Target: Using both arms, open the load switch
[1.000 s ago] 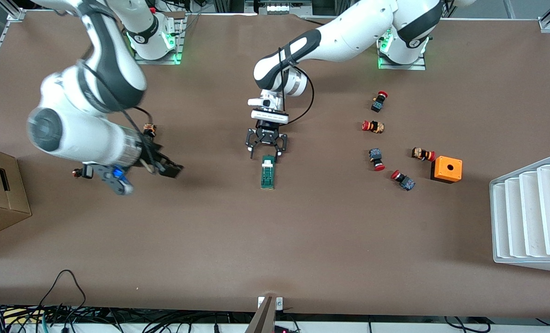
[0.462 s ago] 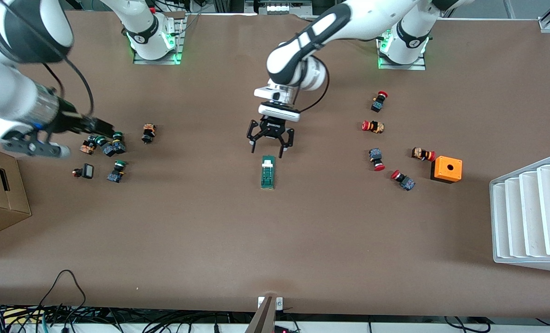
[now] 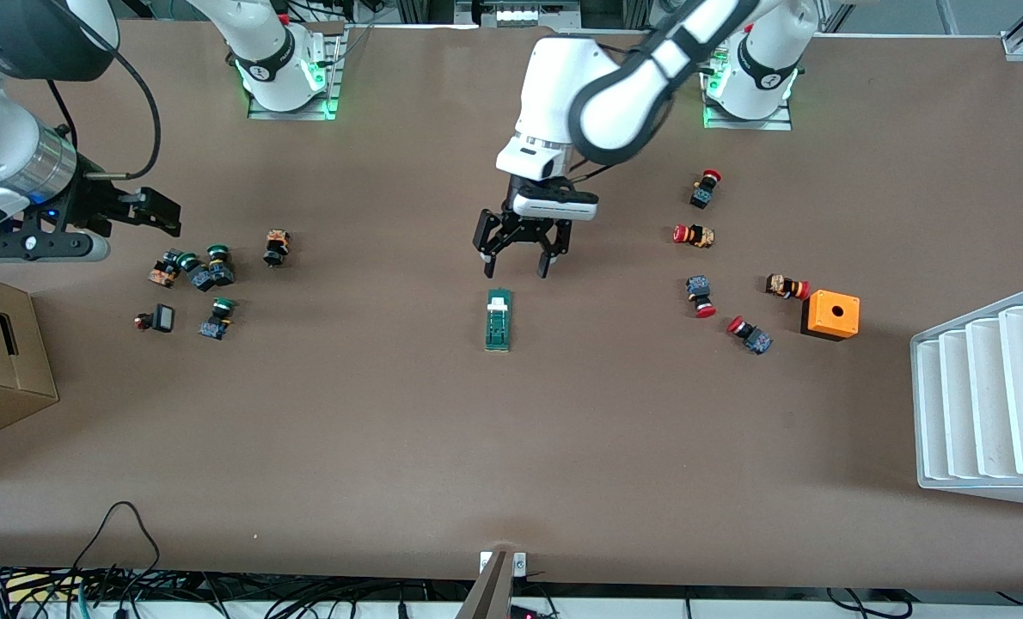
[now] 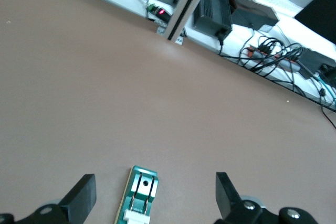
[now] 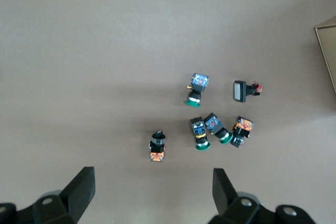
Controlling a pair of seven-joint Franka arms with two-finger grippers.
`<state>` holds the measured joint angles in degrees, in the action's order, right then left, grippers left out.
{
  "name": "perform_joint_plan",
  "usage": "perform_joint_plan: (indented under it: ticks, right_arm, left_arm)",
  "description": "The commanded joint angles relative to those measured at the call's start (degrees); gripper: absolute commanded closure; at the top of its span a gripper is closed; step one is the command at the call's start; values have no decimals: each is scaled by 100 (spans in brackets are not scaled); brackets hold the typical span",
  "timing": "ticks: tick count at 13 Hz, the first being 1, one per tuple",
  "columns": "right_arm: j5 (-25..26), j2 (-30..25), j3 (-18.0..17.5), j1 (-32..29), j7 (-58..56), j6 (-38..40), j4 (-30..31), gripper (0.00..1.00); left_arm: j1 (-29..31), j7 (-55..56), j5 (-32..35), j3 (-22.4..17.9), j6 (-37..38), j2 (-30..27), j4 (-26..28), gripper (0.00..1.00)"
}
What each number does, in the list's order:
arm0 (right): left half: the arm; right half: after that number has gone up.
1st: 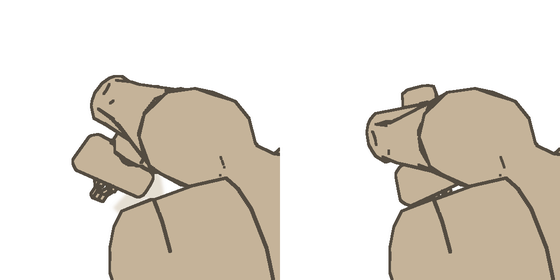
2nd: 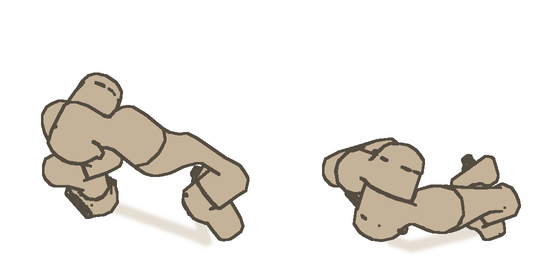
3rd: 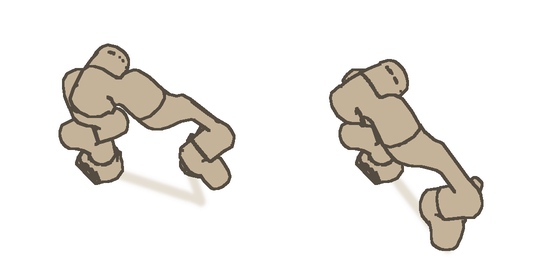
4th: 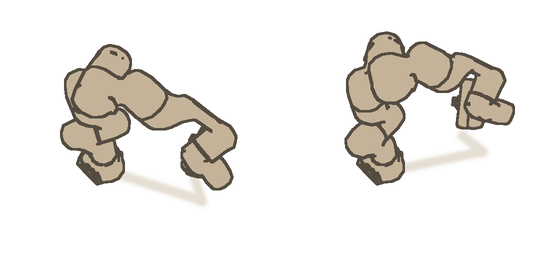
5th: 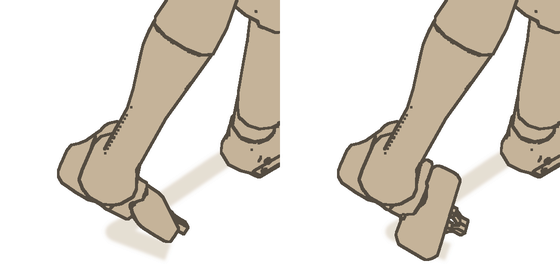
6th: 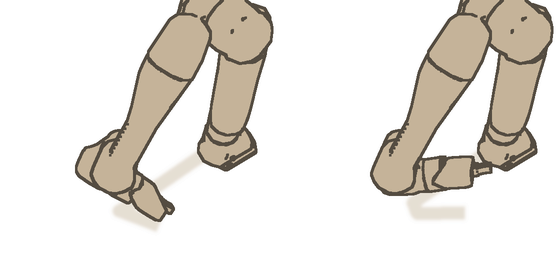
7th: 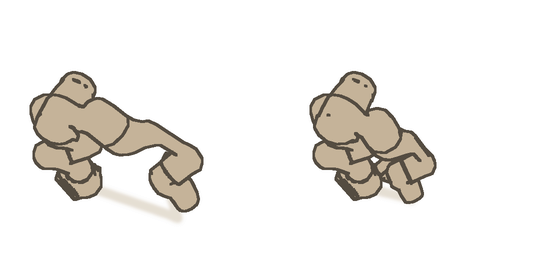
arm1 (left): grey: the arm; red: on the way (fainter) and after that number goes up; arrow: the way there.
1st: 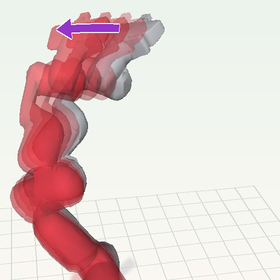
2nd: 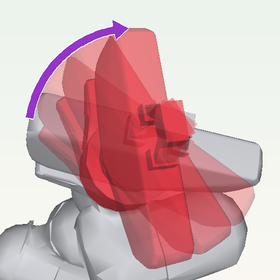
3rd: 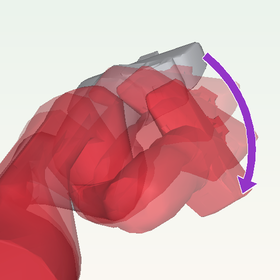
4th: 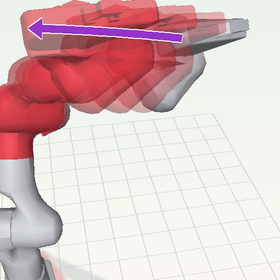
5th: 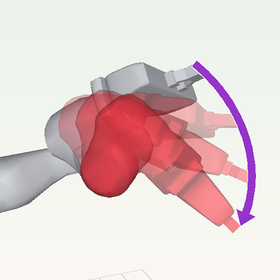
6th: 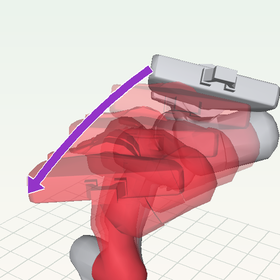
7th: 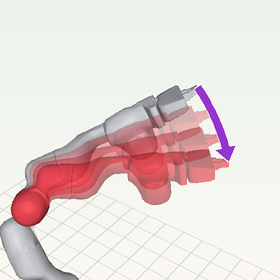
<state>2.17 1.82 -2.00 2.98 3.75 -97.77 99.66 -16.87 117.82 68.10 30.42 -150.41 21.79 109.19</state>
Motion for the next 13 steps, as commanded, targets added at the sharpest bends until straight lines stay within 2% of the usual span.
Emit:
perform_joint_plan:
  ticks: [1,4,7,9,11,13]
  right_arm:
    - [91,423,-46,-60,-111,30,-578,1]
    - [143,574,-46,-78,-111,65,-720,1]
    - [65,539,-28,-78,-50,74,-737,1]
    - [12,469,-28,-78,-146,109,-920,1]
    - [-84,477,-46,-69,-155,442,-1045,1]
    - [-155,503,-19,-87,-469,461,-1071,1]
  left_arm:
    - [175,-2158,-2555,16,413,-701,182,0]
    - [385,-4778,-5036,-97,1564,-1132,-317,0]
    - [517,-6967,-6567,-895,2909,-1431,-907,0]
    - [544,-8121,-7220,-1554,3761,-1572,-1214,0]
    - [553,-8983,-7424,-2090,4544,-1704,-1444,0]
    - [553,-9801,-7547,-2644,5089,-1897,-1471,0]
